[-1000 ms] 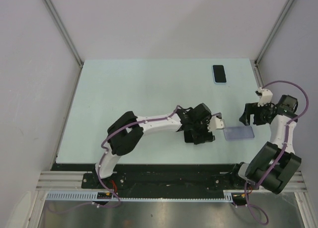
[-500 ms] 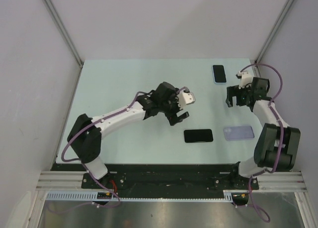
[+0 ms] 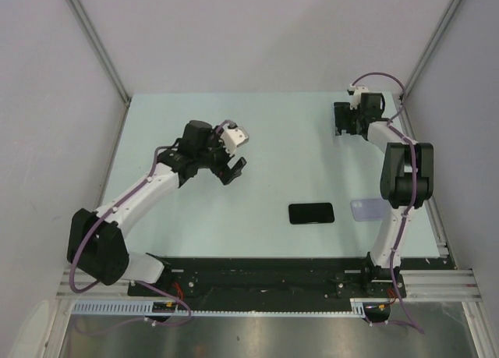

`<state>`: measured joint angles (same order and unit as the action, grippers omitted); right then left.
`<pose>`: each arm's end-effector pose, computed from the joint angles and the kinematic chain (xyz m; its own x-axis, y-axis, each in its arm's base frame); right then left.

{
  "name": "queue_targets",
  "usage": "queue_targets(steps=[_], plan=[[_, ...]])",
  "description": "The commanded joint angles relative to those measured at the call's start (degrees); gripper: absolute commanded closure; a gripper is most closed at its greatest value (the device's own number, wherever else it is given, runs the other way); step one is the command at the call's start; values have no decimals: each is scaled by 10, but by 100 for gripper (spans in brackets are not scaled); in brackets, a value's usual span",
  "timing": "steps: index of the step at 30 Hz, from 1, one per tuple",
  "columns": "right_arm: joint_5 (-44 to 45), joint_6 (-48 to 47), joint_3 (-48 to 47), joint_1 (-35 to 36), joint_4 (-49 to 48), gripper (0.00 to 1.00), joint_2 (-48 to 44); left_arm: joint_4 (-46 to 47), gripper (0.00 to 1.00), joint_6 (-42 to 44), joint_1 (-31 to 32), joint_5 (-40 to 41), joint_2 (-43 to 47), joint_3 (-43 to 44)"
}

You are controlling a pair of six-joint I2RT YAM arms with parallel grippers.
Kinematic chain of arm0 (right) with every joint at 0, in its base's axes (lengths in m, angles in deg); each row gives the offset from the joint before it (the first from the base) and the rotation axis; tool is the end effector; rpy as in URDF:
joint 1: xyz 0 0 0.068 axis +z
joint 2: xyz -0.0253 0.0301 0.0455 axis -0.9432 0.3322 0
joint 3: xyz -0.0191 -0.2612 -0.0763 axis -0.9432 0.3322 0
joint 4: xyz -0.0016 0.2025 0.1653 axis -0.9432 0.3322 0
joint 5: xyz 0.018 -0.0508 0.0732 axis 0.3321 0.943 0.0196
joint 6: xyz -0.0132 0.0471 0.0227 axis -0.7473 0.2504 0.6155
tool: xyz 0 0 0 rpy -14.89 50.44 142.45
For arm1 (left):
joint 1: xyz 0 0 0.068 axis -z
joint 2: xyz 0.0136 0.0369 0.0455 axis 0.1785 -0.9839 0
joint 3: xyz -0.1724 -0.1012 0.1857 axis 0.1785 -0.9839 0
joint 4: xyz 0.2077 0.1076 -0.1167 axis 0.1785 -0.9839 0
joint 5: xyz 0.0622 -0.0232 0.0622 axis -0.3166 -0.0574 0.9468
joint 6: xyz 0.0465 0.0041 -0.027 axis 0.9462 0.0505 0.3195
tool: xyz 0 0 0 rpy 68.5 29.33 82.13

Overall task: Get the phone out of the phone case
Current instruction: Pick up the phone at the center of the board.

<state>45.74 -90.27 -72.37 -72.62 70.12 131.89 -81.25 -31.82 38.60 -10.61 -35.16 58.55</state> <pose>0.4565 -0.0122 0.2041 -0.6018 -0.1656 -0.7813 -0.1663 0.9828 -0.0802 0.2667 -0.1559 0.2870 -0.2291 0.5767 -0.7842 0.8294 0.5373 0.1529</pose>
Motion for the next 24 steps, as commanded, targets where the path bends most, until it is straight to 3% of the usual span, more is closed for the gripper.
queue_targets(steps=[1, 11, 24], plan=[[57, 48, -105, 11, 15, 0, 79, 3, 0, 16, -30, -43, 41, -17], [100, 56, -224, 15, 59, 0, 167, 16, 0, -1, -59, -71, 56, -35], [84, 66, -269, 17, 97, 0, 215, 34, 0, -15, -59, -80, 51, -44]])
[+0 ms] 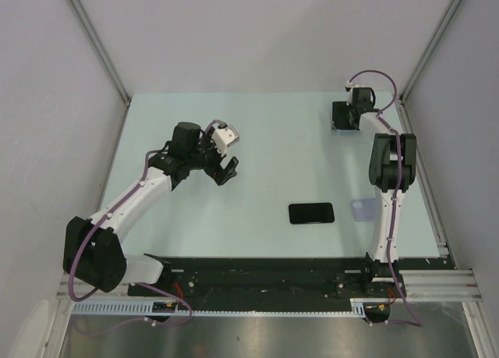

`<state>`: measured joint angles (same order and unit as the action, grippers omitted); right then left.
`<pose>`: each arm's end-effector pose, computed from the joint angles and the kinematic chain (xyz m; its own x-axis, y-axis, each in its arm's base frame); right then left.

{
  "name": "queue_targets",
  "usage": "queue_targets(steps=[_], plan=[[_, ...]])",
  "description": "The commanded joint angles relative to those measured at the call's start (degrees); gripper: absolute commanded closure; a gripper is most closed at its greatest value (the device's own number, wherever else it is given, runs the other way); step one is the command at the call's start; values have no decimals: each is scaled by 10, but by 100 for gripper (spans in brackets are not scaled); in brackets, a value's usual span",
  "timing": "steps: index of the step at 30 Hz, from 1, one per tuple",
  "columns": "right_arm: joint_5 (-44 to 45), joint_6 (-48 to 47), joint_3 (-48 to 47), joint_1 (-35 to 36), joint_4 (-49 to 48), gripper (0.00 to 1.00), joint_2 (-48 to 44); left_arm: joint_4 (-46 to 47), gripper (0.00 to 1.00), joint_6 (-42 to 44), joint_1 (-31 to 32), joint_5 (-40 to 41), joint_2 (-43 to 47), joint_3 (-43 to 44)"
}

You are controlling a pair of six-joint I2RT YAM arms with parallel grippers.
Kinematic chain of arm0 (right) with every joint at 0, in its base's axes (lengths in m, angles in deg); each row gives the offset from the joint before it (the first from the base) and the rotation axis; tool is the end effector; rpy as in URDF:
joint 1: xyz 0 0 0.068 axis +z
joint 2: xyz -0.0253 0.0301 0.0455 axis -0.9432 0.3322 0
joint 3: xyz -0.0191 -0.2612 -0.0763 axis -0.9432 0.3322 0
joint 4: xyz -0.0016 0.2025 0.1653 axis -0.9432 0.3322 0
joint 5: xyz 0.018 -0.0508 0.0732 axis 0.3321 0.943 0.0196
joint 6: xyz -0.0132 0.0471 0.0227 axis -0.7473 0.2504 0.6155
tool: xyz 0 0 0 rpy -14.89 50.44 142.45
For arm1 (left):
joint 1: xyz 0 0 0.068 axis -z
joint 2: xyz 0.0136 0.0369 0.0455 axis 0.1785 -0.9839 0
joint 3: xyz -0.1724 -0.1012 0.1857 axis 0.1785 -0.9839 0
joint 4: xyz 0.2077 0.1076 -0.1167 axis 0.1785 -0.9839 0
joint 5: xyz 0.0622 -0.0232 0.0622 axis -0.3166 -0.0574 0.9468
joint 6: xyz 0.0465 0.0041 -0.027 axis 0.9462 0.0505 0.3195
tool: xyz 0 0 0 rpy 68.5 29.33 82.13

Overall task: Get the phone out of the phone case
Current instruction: Pick up the phone at the center of the board.

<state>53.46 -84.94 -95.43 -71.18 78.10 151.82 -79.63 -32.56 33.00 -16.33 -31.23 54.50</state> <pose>0.5295 -0.0062 0.1577 -0.6862 -0.0888 -0.7220 -0.0373 0.9955 -0.0870 0.2637 -0.1257 0.2856 -0.2527 0.5110 -0.8216 0.8160 0.5689 0.1028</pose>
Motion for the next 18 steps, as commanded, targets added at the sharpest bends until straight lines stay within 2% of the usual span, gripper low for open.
queue_targets(steps=[1, 4, 6, 7, 12, 16, 18], plan=[[7, 12, -41, 2, 20, 0, 22, 19, 0, -8, -3, -24, 13, -5], [7, 11, -51, 2, 30, 1, 31, 20, 0, -10, -3, -27, 17, -6], [-1, 12, -53, 3, 34, 4, 31, 20, 0, -12, -3, -28, 19, -7], [-5, 12, -56, 3, 35, 13, 32, 20, 0, -13, -3, -29, 20, -6], [-7, 4, -61, 4, 45, 33, 36, 25, 0, -22, -4, -21, 16, -2], [-5, -8, -44, 4, 42, 62, 29, 26, 0, -36, -4, -27, 0, 9], [-3, -14, -27, 4, 38, 68, 17, 26, 0, -46, -4, -30, -15, 22]])
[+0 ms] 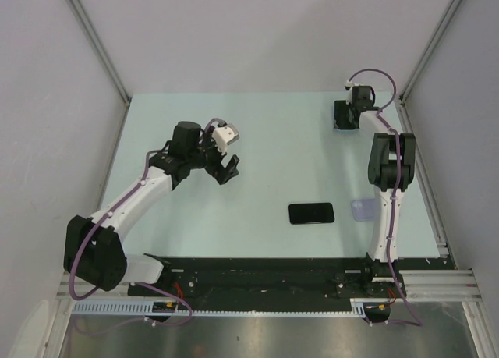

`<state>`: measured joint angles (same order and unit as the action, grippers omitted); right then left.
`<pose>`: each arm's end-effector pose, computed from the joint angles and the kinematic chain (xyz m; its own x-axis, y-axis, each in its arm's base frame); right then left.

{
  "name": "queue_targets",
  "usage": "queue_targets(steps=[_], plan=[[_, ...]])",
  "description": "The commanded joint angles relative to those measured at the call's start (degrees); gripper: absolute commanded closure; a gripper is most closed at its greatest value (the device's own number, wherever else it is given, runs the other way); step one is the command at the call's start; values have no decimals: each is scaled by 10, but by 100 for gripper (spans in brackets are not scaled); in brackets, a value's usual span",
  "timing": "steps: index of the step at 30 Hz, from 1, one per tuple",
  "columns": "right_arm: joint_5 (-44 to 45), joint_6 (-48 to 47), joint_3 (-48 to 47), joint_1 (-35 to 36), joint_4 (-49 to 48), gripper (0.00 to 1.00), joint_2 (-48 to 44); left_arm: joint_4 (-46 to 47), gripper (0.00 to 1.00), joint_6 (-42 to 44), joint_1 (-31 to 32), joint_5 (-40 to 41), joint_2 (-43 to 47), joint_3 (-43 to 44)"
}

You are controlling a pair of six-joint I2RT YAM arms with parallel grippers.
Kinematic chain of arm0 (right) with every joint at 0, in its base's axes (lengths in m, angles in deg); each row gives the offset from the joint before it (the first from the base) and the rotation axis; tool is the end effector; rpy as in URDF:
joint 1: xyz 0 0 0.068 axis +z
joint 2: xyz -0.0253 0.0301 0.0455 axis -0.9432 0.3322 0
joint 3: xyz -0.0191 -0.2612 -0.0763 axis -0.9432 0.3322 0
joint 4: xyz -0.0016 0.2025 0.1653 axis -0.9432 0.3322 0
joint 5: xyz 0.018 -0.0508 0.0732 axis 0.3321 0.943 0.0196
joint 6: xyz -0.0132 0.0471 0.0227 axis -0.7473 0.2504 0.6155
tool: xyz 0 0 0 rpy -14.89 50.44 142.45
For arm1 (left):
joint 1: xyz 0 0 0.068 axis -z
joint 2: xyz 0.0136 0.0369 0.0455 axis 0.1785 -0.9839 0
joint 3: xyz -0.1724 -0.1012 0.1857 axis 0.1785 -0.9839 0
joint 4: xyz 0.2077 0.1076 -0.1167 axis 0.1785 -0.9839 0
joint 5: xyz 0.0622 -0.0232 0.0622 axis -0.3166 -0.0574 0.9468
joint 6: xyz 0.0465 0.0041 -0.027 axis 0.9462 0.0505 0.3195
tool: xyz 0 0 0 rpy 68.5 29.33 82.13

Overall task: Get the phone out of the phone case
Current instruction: Pick up the phone at the center of the board.

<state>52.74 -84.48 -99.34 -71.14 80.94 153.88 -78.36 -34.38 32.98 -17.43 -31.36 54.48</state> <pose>0.5368 -0.0055 0.1574 -0.6980 -0.0812 -0.7114 -0.0428 0.9965 -0.0717 0.2650 -0.1268 0.2869 -0.2599 0.4816 -0.8370 0.8152 0.5741 0.0772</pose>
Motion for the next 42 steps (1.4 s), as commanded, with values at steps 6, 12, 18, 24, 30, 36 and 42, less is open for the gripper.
queue_targets(steps=[6, 12, 18, 24, 30, 36, 42], plan=[[-2, -50, 130, 31, -49, 77, -77, 52, 0, -66, -5, -38, -58, 32], [-69, -67, 227, 59, -73, 77, -166, 129, 0, -127, -12, -91, -97, 23], [-131, -79, 282, 103, -47, 79, -217, 212, 0, -198, -21, -164, -124, 15], [-180, -88, 317, 149, -32, 81, -251, 266, 0, -248, -33, -204, -155, 10], [-191, -110, 362, 185, -66, 82, -288, 278, 0, -289, -41, -216, -212, 18], [-208, -128, 404, 205, -110, 83, -327, 300, 0, -351, -47, -249, -255, 24], [-228, -129, 428, 222, -133, 83, -363, 308, 0, -371, -47, -247, -279, 25]])
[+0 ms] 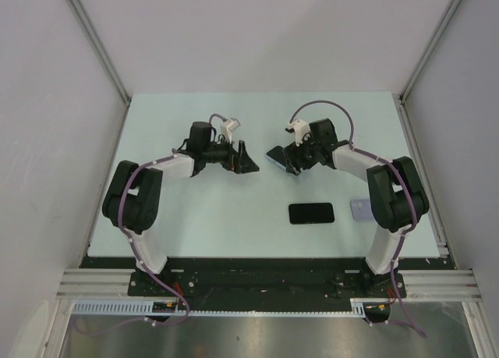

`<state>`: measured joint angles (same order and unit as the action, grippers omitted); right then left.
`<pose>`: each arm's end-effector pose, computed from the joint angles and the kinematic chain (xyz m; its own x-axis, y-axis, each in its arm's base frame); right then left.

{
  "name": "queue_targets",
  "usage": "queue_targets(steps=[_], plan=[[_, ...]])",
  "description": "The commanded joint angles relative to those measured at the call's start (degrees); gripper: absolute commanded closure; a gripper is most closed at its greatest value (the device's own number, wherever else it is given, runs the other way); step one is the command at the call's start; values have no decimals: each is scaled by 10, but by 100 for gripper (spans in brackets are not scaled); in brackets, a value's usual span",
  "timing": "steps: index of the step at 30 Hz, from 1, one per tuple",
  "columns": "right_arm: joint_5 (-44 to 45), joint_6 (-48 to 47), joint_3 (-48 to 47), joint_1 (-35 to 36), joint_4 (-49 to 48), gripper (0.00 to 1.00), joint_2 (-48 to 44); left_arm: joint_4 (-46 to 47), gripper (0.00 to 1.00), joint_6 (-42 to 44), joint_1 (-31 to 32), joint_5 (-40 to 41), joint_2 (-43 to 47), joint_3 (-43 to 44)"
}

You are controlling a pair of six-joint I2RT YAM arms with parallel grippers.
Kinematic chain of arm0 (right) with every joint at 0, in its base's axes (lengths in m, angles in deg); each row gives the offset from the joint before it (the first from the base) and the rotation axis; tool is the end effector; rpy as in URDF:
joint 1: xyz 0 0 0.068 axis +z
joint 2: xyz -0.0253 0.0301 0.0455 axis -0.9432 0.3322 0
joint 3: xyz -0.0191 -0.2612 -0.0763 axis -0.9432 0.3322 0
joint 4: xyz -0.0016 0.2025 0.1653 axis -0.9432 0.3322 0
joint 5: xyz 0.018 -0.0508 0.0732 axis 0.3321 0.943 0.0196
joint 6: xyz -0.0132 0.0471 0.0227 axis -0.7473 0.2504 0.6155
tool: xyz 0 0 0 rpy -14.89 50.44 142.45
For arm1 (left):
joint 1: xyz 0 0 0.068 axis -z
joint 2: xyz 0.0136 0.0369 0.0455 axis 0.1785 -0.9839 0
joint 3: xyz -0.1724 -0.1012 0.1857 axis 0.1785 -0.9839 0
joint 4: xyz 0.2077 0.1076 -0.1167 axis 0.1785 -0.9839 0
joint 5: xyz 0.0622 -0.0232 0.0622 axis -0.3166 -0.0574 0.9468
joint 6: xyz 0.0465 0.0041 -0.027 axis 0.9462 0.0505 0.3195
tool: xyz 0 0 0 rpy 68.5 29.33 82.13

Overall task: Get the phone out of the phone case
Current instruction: Pick up the phone at the center of the board, then place the phone at the center of the board.

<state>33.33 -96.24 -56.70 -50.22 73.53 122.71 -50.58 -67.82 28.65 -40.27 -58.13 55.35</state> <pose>0.3638 0.1474 0.1800 -0.5184 -0.4846 -0.7046 -0.7091 0.7041 0.0375 0.3496 -0.1436 0.1878 -0.6821 0.0863 -0.7261 0.6665 0.4819 -0.5688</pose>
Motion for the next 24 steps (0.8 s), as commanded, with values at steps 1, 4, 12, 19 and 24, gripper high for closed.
queue_targets(steps=[1, 4, 12, 19, 24], plan=[[-35, -10, 5, 16, -62, 83, -54, 31, 1, -42, -4, -18, -18, 17], [-37, -10, 8, 30, -64, 83, -59, 33, 2, -60, -4, -22, -40, 19], [0, -43, 8, 69, -51, 82, -33, 36, 4, -73, -4, -4, -60, 13], [8, -50, 2, 75, -38, 76, -4, 50, 3, -82, -9, 11, -23, -7], [6, -52, -13, 77, -9, 64, 5, 54, 3, -89, -16, 14, 4, -12]])
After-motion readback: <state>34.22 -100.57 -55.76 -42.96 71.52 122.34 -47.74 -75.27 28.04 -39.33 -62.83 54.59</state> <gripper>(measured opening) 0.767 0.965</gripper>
